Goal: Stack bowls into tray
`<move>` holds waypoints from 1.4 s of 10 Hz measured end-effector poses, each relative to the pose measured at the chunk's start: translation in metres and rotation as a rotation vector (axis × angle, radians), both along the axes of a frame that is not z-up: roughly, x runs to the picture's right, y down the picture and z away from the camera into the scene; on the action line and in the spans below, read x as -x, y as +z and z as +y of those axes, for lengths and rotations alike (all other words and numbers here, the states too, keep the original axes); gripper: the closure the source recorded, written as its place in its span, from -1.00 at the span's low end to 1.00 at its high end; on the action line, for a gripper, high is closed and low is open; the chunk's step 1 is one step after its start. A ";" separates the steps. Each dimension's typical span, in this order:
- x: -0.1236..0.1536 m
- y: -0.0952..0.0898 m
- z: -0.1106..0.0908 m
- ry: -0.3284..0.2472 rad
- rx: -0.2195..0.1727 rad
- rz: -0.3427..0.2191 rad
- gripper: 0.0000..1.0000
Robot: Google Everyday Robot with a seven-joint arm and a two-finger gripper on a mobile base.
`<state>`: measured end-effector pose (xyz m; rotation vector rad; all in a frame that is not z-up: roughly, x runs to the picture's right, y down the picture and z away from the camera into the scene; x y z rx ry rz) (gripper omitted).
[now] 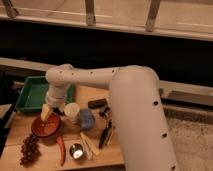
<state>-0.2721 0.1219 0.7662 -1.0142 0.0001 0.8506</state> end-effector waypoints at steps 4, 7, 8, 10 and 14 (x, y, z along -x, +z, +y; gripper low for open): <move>0.001 -0.014 -0.004 -0.004 -0.022 -0.012 -0.36; 0.000 -0.013 0.008 0.006 0.002 -0.015 -0.36; 0.002 -0.009 0.013 0.004 0.011 -0.015 -0.36; 0.002 -0.003 0.018 -0.024 0.018 0.000 -0.36; -0.010 0.013 0.021 -0.060 0.014 0.074 -0.36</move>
